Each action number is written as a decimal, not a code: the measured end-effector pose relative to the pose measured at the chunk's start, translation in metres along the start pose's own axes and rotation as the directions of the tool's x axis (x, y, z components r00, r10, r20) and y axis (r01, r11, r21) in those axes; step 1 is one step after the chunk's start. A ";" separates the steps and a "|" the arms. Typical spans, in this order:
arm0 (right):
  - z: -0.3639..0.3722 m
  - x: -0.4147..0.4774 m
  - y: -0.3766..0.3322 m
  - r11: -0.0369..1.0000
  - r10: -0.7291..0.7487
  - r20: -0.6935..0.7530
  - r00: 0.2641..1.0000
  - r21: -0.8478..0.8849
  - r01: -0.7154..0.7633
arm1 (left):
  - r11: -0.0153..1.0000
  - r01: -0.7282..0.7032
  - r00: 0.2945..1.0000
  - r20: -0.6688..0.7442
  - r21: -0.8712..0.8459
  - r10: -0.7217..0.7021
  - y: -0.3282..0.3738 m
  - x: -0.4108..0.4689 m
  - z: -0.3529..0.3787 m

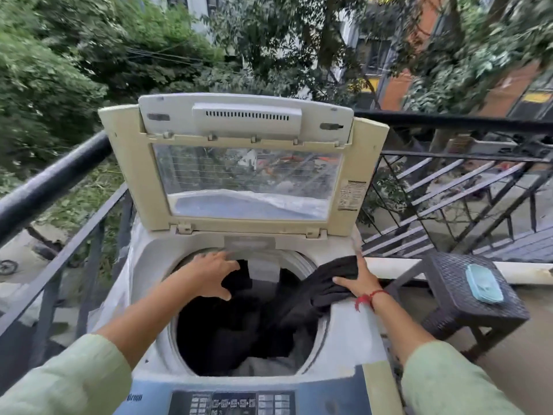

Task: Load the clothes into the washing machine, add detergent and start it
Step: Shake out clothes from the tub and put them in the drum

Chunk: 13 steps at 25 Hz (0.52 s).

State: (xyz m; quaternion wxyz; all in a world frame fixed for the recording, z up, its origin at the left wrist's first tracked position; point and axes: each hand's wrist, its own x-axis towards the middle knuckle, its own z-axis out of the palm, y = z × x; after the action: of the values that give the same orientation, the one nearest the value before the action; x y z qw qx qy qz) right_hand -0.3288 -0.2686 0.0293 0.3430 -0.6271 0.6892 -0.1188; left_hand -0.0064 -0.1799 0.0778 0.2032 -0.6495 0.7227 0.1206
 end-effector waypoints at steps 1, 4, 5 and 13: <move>0.008 0.006 0.006 0.999 0.024 -0.017 1.000 0.038 -0.023 | 1.000 -0.027 0.998 -0.056 0.014 0.028 0.004 0.007 0.001; 0.012 0.001 -0.006 0.973 0.004 -0.288 0.958 -0.221 -0.071 | 0.998 -0.056 0.973 -0.226 -0.011 0.052 0.005 0.023 0.002; 0.013 -0.003 -0.015 0.950 -0.052 -0.351 0.935 -0.305 -0.062 | 0.997 -0.050 0.955 -0.295 -0.065 0.028 0.003 0.028 0.004; 0.164 -0.107 -0.098 0.698 -0.543 0.555 0.630 -0.117 0.706 | 0.883 0.017 0.743 -0.585 -0.469 -0.325 -0.055 0.017 0.034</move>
State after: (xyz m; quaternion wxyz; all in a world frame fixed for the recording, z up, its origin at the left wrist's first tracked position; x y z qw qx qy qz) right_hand -0.1526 -0.1424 0.0014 0.3303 -0.8849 0.3256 0.0425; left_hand 0.0508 -0.1876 0.0451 -0.1989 -0.7440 0.6374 0.0265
